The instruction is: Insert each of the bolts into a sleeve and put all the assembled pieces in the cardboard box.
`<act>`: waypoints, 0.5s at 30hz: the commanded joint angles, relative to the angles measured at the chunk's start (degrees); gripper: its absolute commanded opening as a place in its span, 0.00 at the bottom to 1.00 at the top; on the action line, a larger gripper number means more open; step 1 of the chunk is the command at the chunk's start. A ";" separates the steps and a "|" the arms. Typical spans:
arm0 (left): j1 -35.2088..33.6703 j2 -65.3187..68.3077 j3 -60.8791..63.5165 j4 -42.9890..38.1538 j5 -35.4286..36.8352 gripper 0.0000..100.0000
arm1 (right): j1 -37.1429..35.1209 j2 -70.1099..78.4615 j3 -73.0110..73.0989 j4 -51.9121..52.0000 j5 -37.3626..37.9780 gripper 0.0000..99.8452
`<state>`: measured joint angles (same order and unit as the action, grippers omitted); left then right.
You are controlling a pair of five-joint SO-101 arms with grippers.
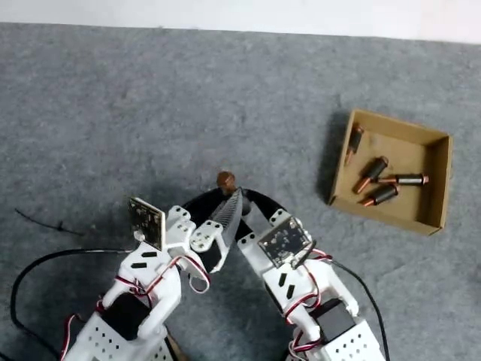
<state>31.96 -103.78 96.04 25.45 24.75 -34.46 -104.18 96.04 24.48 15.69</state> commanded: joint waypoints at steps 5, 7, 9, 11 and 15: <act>-5.14 0.22 0.92 0.62 2.81 0.32 | 1.98 -1.10 8.22 -0.84 -0.35 0.01; -9.01 0.22 -0.48 0.62 6.77 0.32 | 2.59 -1.10 8.22 -0.84 -0.35 0.01; -14.20 0.22 -2.77 0.88 10.64 0.32 | 4.00 -1.10 8.22 -1.71 -0.35 0.01; -20.70 0.22 -4.62 0.88 14.42 0.32 | 5.85 -1.10 8.22 -2.68 -0.35 0.01; -34.24 0.22 -6.55 0.62 19.43 0.32 | 11.91 -1.10 8.22 -5.76 -0.35 0.01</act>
<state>6.64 -103.08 93.14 26.15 40.66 -27.34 -104.26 96.04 22.99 15.60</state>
